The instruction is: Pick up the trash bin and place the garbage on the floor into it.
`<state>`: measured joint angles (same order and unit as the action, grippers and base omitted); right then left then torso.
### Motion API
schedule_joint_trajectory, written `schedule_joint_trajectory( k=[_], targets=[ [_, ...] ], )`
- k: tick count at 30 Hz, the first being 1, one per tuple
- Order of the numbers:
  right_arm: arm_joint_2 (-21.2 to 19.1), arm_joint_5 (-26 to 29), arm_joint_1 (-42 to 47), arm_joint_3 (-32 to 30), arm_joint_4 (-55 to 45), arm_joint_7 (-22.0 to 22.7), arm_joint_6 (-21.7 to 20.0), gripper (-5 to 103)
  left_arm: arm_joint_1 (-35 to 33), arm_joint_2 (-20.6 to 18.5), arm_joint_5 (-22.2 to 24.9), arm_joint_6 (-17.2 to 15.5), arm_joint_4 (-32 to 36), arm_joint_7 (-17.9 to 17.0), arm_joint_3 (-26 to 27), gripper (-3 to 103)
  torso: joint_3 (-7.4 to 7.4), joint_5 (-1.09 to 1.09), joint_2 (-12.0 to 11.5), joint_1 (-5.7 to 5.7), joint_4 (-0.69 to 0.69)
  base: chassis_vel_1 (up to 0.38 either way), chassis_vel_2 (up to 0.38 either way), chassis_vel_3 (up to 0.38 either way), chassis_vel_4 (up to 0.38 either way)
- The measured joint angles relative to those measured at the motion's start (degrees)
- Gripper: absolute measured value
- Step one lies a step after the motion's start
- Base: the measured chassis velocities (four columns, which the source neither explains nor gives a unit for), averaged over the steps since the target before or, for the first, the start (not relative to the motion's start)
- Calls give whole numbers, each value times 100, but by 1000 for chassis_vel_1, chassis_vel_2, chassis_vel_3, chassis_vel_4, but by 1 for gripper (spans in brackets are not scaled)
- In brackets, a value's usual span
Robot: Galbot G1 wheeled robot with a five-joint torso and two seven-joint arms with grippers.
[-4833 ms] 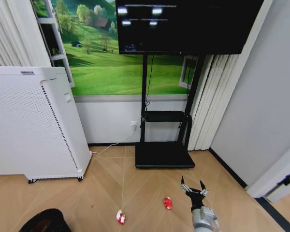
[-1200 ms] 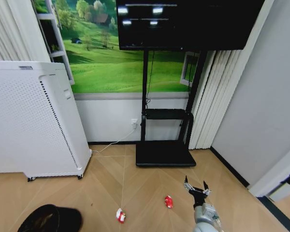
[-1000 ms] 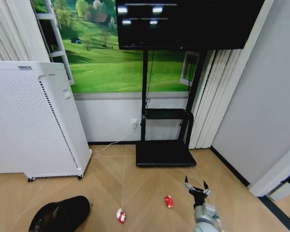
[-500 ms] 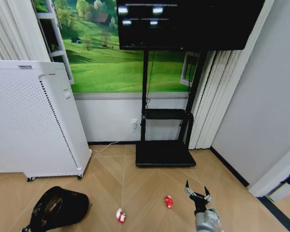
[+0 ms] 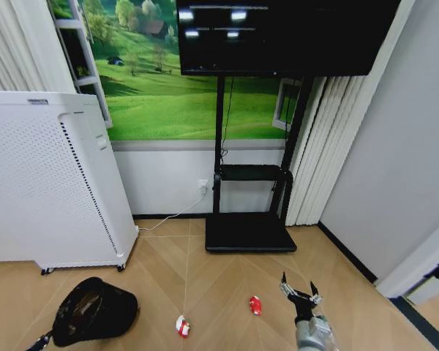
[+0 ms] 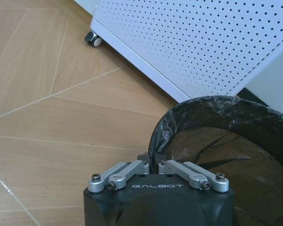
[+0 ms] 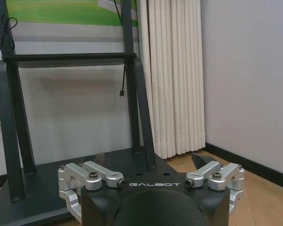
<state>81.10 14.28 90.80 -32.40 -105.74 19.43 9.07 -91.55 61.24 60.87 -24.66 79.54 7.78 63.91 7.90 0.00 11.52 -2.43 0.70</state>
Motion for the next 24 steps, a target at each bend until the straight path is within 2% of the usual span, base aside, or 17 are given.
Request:
schedule_joint_trajectory(
  k=[17, 24],
  targets=[
    [73, -70, 44, -21, 47, 19, 69, 100, 12, -59, 23, -103, 249, 71, 26, 3, 0, 0, 1, 0, 0, 0, 0, 0, 0],
    [25, -35, 36, -74, 47, 32, 77, 100, 26, -67, 6, -262, 229, 45, 15, 3, 0, -5, 1, 1, 0, 0, 0, 0, 0]
  ],
)
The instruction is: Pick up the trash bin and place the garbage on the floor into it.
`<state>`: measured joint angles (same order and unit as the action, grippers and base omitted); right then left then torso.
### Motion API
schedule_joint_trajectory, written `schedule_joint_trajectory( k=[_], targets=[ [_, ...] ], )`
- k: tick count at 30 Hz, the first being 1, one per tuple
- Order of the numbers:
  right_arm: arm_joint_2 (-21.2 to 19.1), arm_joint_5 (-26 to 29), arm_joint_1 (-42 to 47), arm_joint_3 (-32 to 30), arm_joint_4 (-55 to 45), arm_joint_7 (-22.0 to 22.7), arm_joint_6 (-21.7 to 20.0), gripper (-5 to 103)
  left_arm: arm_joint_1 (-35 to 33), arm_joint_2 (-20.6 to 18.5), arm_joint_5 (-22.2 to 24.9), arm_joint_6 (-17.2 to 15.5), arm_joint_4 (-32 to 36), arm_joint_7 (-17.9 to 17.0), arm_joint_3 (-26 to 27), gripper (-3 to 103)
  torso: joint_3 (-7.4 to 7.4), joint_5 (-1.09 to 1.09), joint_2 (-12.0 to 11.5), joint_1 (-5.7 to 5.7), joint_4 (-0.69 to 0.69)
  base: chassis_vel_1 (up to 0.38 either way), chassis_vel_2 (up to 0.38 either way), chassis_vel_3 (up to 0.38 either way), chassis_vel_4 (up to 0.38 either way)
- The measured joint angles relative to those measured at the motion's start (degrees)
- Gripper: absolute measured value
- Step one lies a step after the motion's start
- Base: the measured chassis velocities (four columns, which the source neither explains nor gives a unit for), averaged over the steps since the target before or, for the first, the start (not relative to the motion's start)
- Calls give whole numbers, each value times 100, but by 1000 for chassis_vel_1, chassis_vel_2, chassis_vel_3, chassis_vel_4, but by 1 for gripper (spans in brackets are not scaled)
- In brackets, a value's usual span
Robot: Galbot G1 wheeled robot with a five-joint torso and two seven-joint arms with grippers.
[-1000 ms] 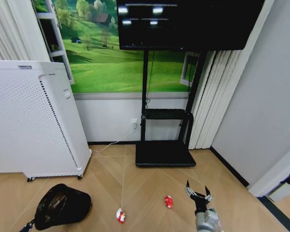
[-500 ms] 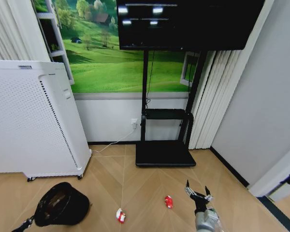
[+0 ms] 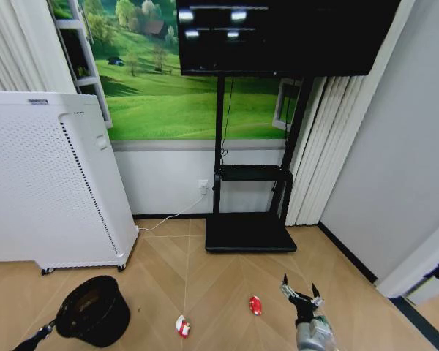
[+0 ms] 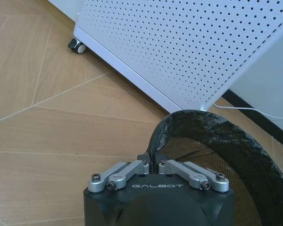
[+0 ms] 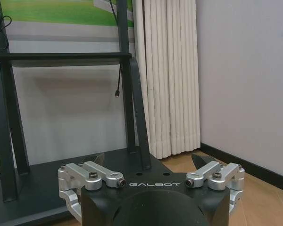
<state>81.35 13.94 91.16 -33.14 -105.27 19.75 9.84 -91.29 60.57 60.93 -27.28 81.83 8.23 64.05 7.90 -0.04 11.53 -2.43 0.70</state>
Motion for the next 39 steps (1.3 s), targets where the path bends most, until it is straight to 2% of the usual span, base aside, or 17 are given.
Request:
schedule_joint_trajectory(
  k=[2, 3, 4, 6, 10, 12, 14, 16, 19, 24, 27, 30, 33, 35, 36, 37, 39],
  targets=[
    [-3, 7, 0, -3, 0, 1, 0, 100, 20, -5, 10, -26, -21, -22, 0, 1, 0, -1, 0, 0, 0, 0, 0, 0, 0],
    [-3, 10, 2, -5, 0, 1, 1, 100, 40, -11, 19, -76, -51, -52, -28, 4, 0, -1, 0, 0, 2, 0, 0, 0, 0],
    [-2, 11, 8, -8, 1, 1, 1, 100, 45, -9, 20, -118, -71, -75, -52, 15, 1, 14, 0, -1, -1, 0, 0, 0, 0],
    [2, 10, 11, -14, 1, 2, 6, 100, 72, -10, 20, -128, -87, -92, -61, 20, 0, 15, 0, 0, 0, 0, 0, 0, 0],
    [10, 10, 24, -14, 17, 2, 11, 100, 114, -27, 22, -134, -101, -98, -75, 25, 0, 1, 0, 0, 0, 0, 0, 0, 0],
    [13, 9, 31, -16, 23, 9, 24, 100, 166, -62, 37, -145, -127, -105, -108, 42, 1, 6, 0, 0, 0, 0, 0, 0, 0],
    [13, 9, 31, -16, 25, 13, 26, 100, 191, -81, 38, -145, -148, -108, -123, 42, 1, 2, 0, 0, 0, 0, 0, 0, 0],
    [12, 8, 29, -17, 27, 20, 30, 100, 237, -97, 35, -145, -205, -135, -165, 54, 1, 4, 0, 0, 0, 0, 0, 0, 0],
    [7, 8, 26, -18, 26, 31, 31, 100, 280, -113, 14, -144, -293, -144, -227, 57, 0, 6, 0, 0, 0, 0, 0, 0, 0],
    [-8, 9, 61, -20, 1, 61, 33, 100, 499, -126, -59, -65, -713, -137, -434, 35, 0, 2, 0, 0, 1, 0, 0, 0, 0],
    [-6, 9, 82, -19, -9, 62, 32, 100, 520, -127, -59, -53, -735, -128, -462, 29, 0, -1, 0, 0, 0, 0, 0, 0, 0],
    [8, 10, 136, -12, -30, 65, 34, 100, 537, -136, -59, -30, -732, -110, -491, 13, 0, 0, 0, 0, 1, 0, 0, 0, 0],
    [20, 7, 148, -3, -32, 66, 39, 100, 521, -145, -60, -20, -728, -98, -505, 5, 1, 10, -1, 0, -1, 0, 0, 0, 0],
    [28, 3, 149, -1, -35, 67, 42, 100, 505, -144, -52, -21, -707, -45, -507, 5, 1, 18, -1, 0, -2, 0, 0, 0, 0],
    [37, -7, 149, 4, -35, 68, 43, 100, 484, -144, -54, -12, -677, -45, -486, 3, 1, 18, -2, 0, 3, 0, 0, 0, 0],
    [44, -17, 150, 16, -35, 72, 43, 100, 420, -146, -57, 53, -599, -11, -399, 3, 1, 3, -1, 0, 1, 0, 0, 0, 0],
    [45, -27, 142, 29, -31, 72, 39, 100, 359, -142, -56, 111, -520, 46, -330, 3, 1, 2, -2, 0, 0, 0, 0, 0, 0]
  ],
)
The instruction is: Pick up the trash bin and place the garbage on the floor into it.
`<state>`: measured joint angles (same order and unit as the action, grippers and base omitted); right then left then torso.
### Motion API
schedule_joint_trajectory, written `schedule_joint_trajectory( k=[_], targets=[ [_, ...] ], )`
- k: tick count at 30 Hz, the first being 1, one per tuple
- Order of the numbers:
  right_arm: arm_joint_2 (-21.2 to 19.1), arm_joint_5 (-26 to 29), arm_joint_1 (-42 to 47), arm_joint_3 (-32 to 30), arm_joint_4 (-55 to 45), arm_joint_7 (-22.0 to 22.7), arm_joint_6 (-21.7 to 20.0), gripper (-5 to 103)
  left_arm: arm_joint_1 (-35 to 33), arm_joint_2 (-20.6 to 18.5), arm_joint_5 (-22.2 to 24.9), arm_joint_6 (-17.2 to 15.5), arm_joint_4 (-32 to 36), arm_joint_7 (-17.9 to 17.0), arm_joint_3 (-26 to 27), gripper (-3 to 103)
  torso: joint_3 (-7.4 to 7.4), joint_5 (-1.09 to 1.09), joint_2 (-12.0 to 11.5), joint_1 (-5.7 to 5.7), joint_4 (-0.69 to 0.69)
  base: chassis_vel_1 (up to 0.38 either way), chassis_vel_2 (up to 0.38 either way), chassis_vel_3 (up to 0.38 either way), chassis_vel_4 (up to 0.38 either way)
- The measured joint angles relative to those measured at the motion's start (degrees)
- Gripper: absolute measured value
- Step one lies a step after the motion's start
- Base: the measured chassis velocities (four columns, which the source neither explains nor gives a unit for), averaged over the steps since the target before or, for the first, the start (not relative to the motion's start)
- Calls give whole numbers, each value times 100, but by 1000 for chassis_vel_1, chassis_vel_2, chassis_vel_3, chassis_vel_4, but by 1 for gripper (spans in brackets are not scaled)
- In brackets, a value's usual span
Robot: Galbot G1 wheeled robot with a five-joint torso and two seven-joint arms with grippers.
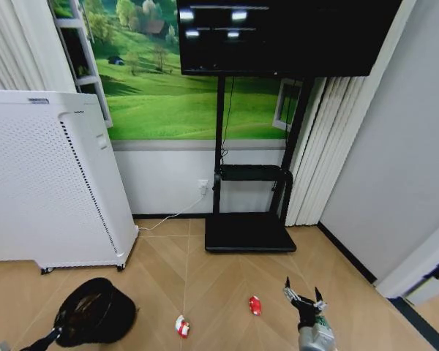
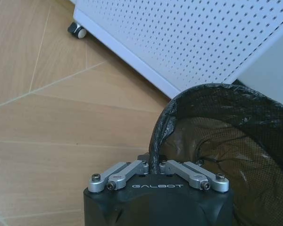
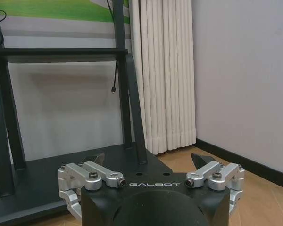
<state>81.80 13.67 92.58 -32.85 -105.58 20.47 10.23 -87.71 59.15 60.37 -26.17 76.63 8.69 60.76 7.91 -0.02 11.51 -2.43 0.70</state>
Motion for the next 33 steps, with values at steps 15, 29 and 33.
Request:
schedule_joint_trajectory(
  k=[15, 29, 33],
  targets=[
    [-270, -674, -590, 1182, 339, -541, -1056, 100, -724, 554, -1098, 851, 1090, 9, 1479, 3, 0, 3, 0, 0, -1, 0, 0, 0, 0],
    [-90, -1085, -1302, 2898, 2053, -602, -1021, 100, -1295, 1207, -2195, 1240, 1069, 229, 1822, 3, 0, 25, 0, 0, -4, 0, 0, 0, 0],
    [-77, -1168, -1316, 2898, 2198, -684, -751, 100, -1420, 1268, -2170, 1307, 1042, 294, 1875, 3, -1, 21, 1, 0, -2, 0, 0, 0, 0]
  ],
)
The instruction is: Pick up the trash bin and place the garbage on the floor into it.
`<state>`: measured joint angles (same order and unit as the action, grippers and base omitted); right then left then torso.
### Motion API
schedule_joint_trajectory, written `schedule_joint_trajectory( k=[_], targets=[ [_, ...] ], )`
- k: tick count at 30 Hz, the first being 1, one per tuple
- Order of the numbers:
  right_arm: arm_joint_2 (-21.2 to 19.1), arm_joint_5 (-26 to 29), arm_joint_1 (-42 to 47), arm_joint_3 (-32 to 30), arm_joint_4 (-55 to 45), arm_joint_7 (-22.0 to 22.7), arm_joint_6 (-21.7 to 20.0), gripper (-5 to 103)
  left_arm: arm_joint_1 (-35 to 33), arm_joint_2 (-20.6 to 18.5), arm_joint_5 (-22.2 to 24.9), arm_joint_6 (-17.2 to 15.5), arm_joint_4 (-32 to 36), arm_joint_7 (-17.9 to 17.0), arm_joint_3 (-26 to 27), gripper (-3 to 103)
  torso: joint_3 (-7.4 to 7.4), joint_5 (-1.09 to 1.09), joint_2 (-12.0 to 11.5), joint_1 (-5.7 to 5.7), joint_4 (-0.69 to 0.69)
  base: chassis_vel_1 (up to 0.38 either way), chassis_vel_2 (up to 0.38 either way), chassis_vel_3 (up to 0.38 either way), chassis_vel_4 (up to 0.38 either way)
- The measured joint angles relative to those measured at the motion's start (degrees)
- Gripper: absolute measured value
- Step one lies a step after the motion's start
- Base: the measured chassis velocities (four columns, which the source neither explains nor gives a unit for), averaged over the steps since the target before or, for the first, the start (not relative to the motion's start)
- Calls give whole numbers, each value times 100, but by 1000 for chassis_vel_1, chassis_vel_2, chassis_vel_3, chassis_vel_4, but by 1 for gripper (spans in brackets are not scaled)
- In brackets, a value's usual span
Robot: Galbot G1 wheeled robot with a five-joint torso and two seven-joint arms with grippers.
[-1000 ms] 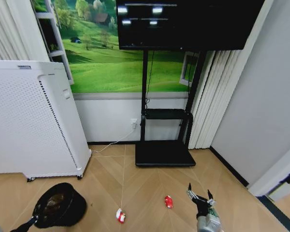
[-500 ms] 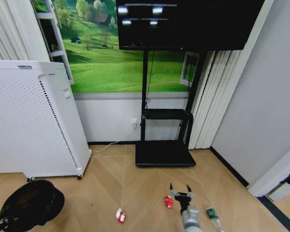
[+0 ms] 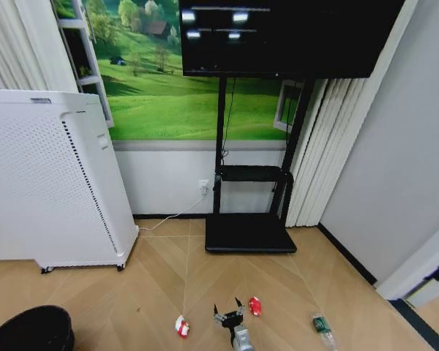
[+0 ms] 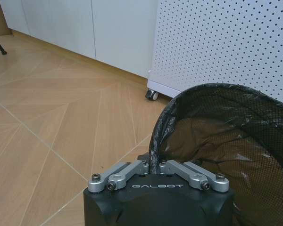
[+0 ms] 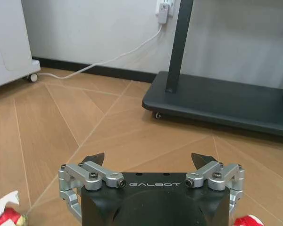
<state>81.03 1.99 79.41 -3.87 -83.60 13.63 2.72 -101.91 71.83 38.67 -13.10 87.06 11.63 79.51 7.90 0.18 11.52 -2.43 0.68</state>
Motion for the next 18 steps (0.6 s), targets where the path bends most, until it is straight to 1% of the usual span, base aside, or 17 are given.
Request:
schedule_joint_trajectory(
  k=[2, 3, 5, 6, 7, 8, 9, 10, 11, 14, 17, 18],
  targets=[
    [-31, -22, 25, 0, -154, -70, 38, 100, -49, 33, 30, 6, -1, 57, 3, 3, 0, -11, 0, 0, 1, 0, 0, 0, 0],
    [-31, -22, 25, 0, -154, -70, 38, 100, -49, 33, 30, 6, -1, 57, 3, 3, 0, -11, 0, 0, 1, 0, 0, 0, 0],
    [-135, -19, 97, -34, -520, -77, 2, 100, -43, 61, 27, 11, -12, 103, -15, 3, 0, -36, 0, 0, 2, 0, 0, 0, 0],
    [-135, -19, 97, -34, -520, -77, 2, 100, -43, 61, 27, 11, -12, 103, -15, 3, 0, -36, 0, 0, 2, 0, 0, 0, 0],
    [-191, 18, 151, -74, -693, -67, -23, 100, -10, 76, 13, 11, -12, 121, -51, 3, 0, -43, 0, 0, 4, 0, 0, 0, 0],
    [-228, 24, 181, -106, -775, -61, -20, 100, 30, 88, 1, 11, -11, 131, -87, 3, 0, -42, 0, 0, 7, 0, 0, 0, 0],
    [-264, 23, 196, -169, -810, -58, 4, 100, 60, 100, -2, 11, -1, 140, -122, 3, 0, -35, 0, 0, 6, 26, -6, -51, -7],
    [-264, 23, 196, -169, -810, -58, 4, 100, 60, 100, -2, 11, -1, 140, -122, 3, 0, -35, 0, 0, 6, 26, -6, -51, -7],
    [-280, 23, 215, -215, -824, -46, 40, 100, 92, 115, -12, 5, 18, 149, -166, 3, 0, -28, 0, 0, 4, 54, -4, -51, -22],
    [-267, 13, 245, -298, -823, -42, 66, 100, 127, 148, -44, -18, 84, 192, -240, 3, 0, -29, 0, 0, 4, 84, 40, -98, -50],
    [-231, 27, 114, -459, -706, -43, 62, 100, 126, 174, -79, -31, 134, 268, -298, 3, 0, -19, 1, 0, 2, 143, 104, -138, -129],
    [-231, 27, 114, -459, -706, -43, 62, 100, 126, 174, -79, -31, 134, 268, -298, 3, 0, -19, 1, 0, 2, 173, 124, -180, -155]
  ],
)
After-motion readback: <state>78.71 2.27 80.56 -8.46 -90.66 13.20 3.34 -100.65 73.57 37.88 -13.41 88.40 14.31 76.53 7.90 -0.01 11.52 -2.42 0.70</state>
